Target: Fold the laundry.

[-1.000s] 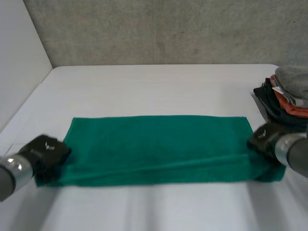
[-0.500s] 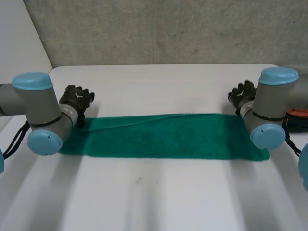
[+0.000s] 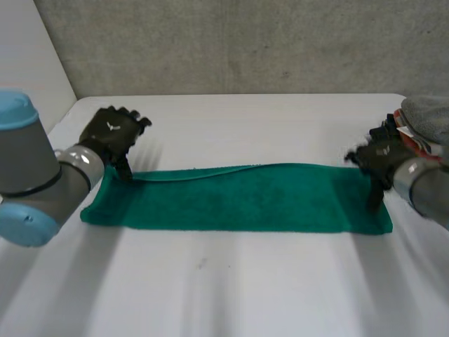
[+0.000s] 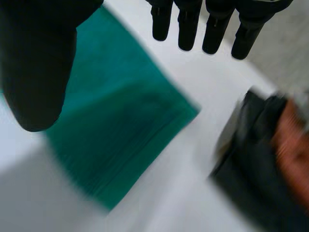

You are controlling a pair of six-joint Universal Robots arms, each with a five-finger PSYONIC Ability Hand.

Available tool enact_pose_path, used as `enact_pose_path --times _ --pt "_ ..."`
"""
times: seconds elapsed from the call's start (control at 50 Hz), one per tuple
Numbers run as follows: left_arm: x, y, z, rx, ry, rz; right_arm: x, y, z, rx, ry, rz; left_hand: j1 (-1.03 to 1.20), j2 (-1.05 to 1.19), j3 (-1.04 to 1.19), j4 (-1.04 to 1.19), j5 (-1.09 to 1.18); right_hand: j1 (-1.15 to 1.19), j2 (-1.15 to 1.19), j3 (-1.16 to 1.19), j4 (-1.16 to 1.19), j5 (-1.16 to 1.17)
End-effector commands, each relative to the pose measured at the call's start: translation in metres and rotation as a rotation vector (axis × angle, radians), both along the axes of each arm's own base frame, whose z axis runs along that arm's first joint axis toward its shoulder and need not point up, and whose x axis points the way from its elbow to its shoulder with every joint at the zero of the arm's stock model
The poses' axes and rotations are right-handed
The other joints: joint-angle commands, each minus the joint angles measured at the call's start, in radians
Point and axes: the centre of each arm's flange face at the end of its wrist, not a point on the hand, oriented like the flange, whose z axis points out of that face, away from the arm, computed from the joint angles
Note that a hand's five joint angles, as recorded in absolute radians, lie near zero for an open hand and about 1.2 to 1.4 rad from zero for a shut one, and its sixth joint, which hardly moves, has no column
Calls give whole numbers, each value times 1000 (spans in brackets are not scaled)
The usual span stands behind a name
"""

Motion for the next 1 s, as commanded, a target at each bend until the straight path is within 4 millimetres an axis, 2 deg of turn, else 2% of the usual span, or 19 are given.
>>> enact_pose_path --times 0.02,0.2,0.26,0.34,0.42,0.46,0.52,0.56,0.64,0.66,0.68,0.74,0.76,0.82,0.84,0.86,0.9,0.92,1.0 --pt "11 -6 -17 -1 3 0 -29 7 -44 25 -22 -65 -16 -27 -33 -26 -43 207 220 216 214 205" --pt "8 -25 -31 -27 8 9 -33 0 -67 0 -40 -46 -16 -27 -33 -26 -43 292 305 301 299 290" --pt "8 -30 -32 -31 10 16 -34 -5 -73 -8 -37 -56 -16 -27 -33 -26 -43 1155 1167 1163 1162 1152" --pt "7 -29 -33 -24 15 16 -43 -13 -71 -82 -22 -109 -16 -27 -33 -26 -43 1157 1170 1166 1164 1155" --pt "7 -25 -31 -21 14 14 -66 -14 -48 -164 24 -195 -16 -27 -33 -26 -43 1157 1170 1166 1164 1155" --pt "9 -24 -29 -20 15 19 -91 -20 -36 -199 86 -244 -16 -27 -33 -26 -43 1157 1170 1166 1164 1155" --pt "13 -23 -20 -38 20 28 -125 -29 -33 -202 232 -277 -16 -27 -33 -26 -43 1157 1170 1166 1164 1155" --pt "23 -23 -13 -47 23 51 -138 -33 -29 -211 322 -285 -16 -27 -33 -26 -43 1157 1170 1166 1164 1155" --pt "38 -22 -8 -49 25 85 -137 -41 -18 -257 435 -242 -16 -27 -33 -26 -43 1157 1170 1166 1164 1155" --pt "39 -21 -6 -51 26 86 -130 -42 -15 -270 433 -224 -16 -27 -33 -26 -43 1157 1170 1166 1164 1155" --pt "40 -19 -4 -54 27 87 -102 -39 -9 -316 407 -151 -16 -27 -33 -26 -43 1157 1170 1166 1164 1155" --pt "42 -15 -3 -51 26 90 -53 -34 5 -406 347 -33 -16 -27 -33 -26 -43 1157 1170 1166 1164 1155" --pt "42 -13 -3 -51 26 90 -22 -28 17 -474 296 37 -16 -27 -33 -26 -43 1157 1170 1166 1164 1155" --pt "43 -9 0 -53 28 90 22 -12 25 -541 222 156 -16 -27 -33 -26 -43 1157 1170 1166 1164 1155" --pt "43 -7 2 -58 29 90 53 3 30 -588 175 258 -16 -27 -33 -26 -43 1157 1170 1166 1164 1155" --pt "43 -6 3 -61 29 90 70 14 31 -608 154 318 -16 -27 -33 -26 -43 1157 1170 1166 1164 1155" --pt "43 -4 5 -61 31 89 103 38 25 -630 118 454 -16 -27 -33 -26 -43 1157 1170 1166 1164 1155" --pt "43 -1 4 -58 31 88 136 64 10 -632 90 598 -16 -27 -33 -26 -43 1157 1170 1166 1164 1155" --pt "40 5 2 -51 30 77 189 124 -30 -604 74 872 -16 -27 -33 -26 -43 1157 1170 1166 1164 1155"
